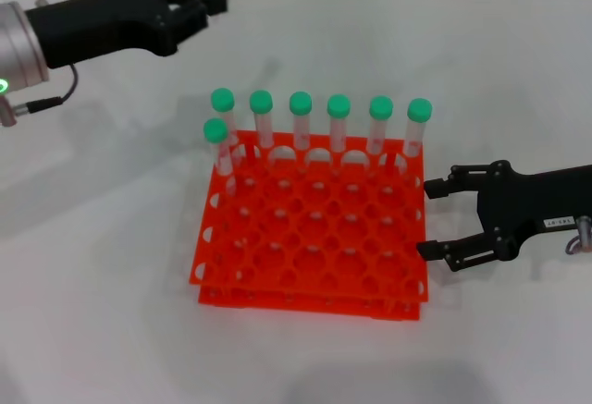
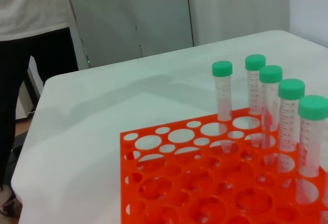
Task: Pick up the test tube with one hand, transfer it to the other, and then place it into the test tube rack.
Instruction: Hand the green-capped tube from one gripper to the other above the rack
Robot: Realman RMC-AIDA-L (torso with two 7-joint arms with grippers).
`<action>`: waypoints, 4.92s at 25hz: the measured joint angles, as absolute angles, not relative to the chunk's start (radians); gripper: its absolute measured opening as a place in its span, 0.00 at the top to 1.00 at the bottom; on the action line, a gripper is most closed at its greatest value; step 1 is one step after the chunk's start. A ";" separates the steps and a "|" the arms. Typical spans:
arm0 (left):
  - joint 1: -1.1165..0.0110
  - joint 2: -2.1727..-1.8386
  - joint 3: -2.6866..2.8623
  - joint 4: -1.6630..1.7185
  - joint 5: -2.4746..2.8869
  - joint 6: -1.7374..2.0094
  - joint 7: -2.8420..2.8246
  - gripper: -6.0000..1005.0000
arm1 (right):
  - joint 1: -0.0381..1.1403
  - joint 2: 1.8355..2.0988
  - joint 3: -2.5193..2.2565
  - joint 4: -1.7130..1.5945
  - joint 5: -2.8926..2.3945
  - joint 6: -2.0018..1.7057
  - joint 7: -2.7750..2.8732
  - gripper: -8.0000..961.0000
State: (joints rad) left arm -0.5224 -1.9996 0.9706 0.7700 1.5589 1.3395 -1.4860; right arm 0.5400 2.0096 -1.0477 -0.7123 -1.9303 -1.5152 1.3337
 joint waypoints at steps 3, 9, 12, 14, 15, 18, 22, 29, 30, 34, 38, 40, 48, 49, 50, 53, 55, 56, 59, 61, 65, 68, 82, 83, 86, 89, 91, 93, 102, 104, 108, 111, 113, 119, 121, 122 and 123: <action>-0.577 -1.968 0.971 0.701 1.587 1.409 -1.503 0.81 | 0.537 2.009 -1.048 -0.712 -1.924 -1.511 1.334 0.09; -0.649 -1.939 0.972 0.678 1.700 1.533 -1.564 0.81 | 0.535 2.005 -1.043 -0.712 -1.921 -1.512 1.334 0.09; -0.687 -1.936 0.973 0.680 1.785 1.557 -1.592 0.81 | 0.533 2.004 -1.037 -0.712 -1.921 -1.516 1.334 0.09; -0.708 -1.934 0.975 0.680 1.837 1.560 -1.607 0.81 | 0.529 2.002 -1.037 -0.712 -1.920 -1.516 1.335 0.09; -0.715 -1.934 0.975 0.680 1.852 1.562 -1.612 0.80 | 0.526 2.002 -1.037 -0.712 -1.920 -1.515 1.335 0.09; -0.740 -1.934 0.978 0.680 1.899 1.574 -1.621 0.80 | 0.520 2.002 -1.029 -0.712 -1.920 -1.512 1.334 0.09; -0.768 -1.937 0.980 0.681 1.970 1.585 -1.620 0.80 | 0.517 2.002 -1.022 -0.712 -1.920 -1.512 1.337 0.09; -0.778 -1.954 0.981 0.682 2.027 1.598 -1.545 0.80 | 0.512 1.997 -0.963 -0.712 -1.920 -1.558 1.341 0.09; -0.776 -1.955 0.981 0.682 2.027 1.598 -1.533 0.80 | 0.512 1.996 -0.954 -0.712 -1.920 -1.565 1.341 0.09; -0.770 -1.961 0.980 0.681 2.028 1.592 -1.507 0.80 | 0.511 1.993 -0.938 -0.711 -1.920 -1.575 1.341 0.09; -0.753 -1.982 0.975 0.702 2.019 1.600 -1.456 0.80 | 0.509 1.990 -0.927 -0.711 -1.920 -1.577 1.345 0.09; -0.742 -1.994 0.975 0.713 2.012 1.601 -1.426 0.80 | 0.509 1.986 -0.917 -0.710 -1.920 -1.579 1.349 0.09; -0.728 -2.008 0.978 0.712 2.005 1.601 -1.386 0.80 | 0.510 1.967 -0.807 -0.704 -1.920 -1.669 1.371 0.09; -0.727 -2.008 0.977 0.712 2.004 1.601 -1.384 0.80 | 0.511 1.967 -0.785 -0.702 -1.920 -1.683 1.372 0.09; -0.725 -2.008 0.976 0.712 2.004 1.601 -1.384 0.80 | 0.511 1.967 -0.772 -0.701 -1.918 -1.690 1.374 0.09; -0.724 -2.010 0.975 0.712 2.004 1.599 -1.384 0.80 | 0.512 1.975 -0.726 -0.684 -1.889 -1.717 1.378 0.09; -0.724 -2.011 0.976 0.712 2.004 1.596 -1.384 0.80 | 0.512 1.982 -0.726 -0.659 -1.865 -1.715 1.372 0.09; -0.724 -2.012 0.976 0.714 2.004 1.595 -1.384 0.80 | 0.513 1.988 -0.724 -0.648 -1.856 -1.712 1.367 0.09; -0.729 -2.017 0.978 0.716 2.005 1.593 -1.383 0.80 | 0.517 2.009 -0.722 -0.604 -1.821 -1.686 1.334 0.09; -0.733 -2.019 0.979 0.717 2.006 1.592 -1.383 0.80 | 0.520 2.012 -0.726 -0.552 -1.772 -1.669 1.291 0.09; -0.736 -2.020 0.979 0.718 2.005 1.591 -1.383 0.80 | 0.521 2.012 -0.724 -0.421 -1.656 -1.651 1.151 0.09; -0.736 -2.021 0.979 0.718 2.007 1.591 -1.383 0.80 | 0.521 2.013 -0.724 -0.345 -1.589 -1.648 1.059 0.09; -0.743 -2.026 0.979 0.718 2.014 1.576 -1.382 0.80 | 0.542 2.027 -0.717 -0.086 -1.458 -1.686 0.869 0.09; -0.744 -2.027 0.980 0.718 2.015 1.575 -1.382 0.80 | 0.542 2.027 -0.717 -0.086 -1.458 -1.686 0.869 0.09; -0.744 -2.028 0.980 0.718 2.015 1.575 -1.382 0.80 | 0.552 2.028 -0.714 -0.034 -1.433 -1.686 0.827 0.09; -0.745 -2.030 0.980 0.718 2.016 1.572 -1.382 0.80 | 0.564 2.028 -0.713 0.004 -1.417 -1.686 0.788 0.09; -0.746 -2.032 0.980 0.718 2.016 1.566 -1.382 0.80 | 0.575 2.028 -0.711 0.031 -1.410 -1.680 0.762 0.09; -0.747 -2.035 0.981 0.718 2.016 1.557 -1.382 0.80 | 0.586 2.028 -0.707 0.048 -1.408 -1.676 0.745 0.09; -0.760 -2.037 0.996 0.718 2.017 1.549 -1.381 0.80 | 0.635 2.028 -0.670 0.109 -1.407 -1.675 0.702 0.09; -0.761 -2.037 0.996 0.718 2.017 1.543 -1.380 0.80 | 0.643 2.028 -0.658 0.122 -1.410 -1.678 0.692 0.09; -0.763 -2.037 0.997 0.718 2.017 1.536 -1.380 0.80 | 0.650 2.028 -0.649 0.136 -1.416 -1.680 0.684 0.09; -0.768 -2.037 0.997 0.718 2.017 1.531 -1.380 0.80 | 0.651 2.028 -0.649 0.140 -1.417 -1.680 0.680 0.09; -0.771 -2.037 0.997 0.718 2.017 1.525 -1.379 0.80 | 0.651 2.028 -0.649 0.141 -1.417 -1.680 0.678 0.09; -0.774 -2.037 1.006 0.718 2.018 1.517 -1.379 0.80 | 0.654 2.028 -0.649 0.151 -1.418 -1.676 0.677 0.09; -0.775 -2.037 1.007 0.718 2.018 1.512 -1.379 0.80 | 0.656 2.028 -0.649 0.152 -1.419 -1.678 0.676 0.09; -0.777 -2.037 1.008 0.718 2.018 1.511 -1.379 0.80 | 0.657 2.028 -0.650 0.153 -1.419 -1.679 0.676 0.09; -0.779 -2.037 1.008 0.718 2.018 1.511 -1.379 0.80 | 0.659 2.028 -0.652 0.154 -1.420 -1.681 0.676 0.09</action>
State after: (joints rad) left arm -0.7787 -2.0370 1.0078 0.7176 2.0183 1.5108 -1.3790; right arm 0.6588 2.0279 -0.6518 0.1538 -1.4197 -1.6805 0.6757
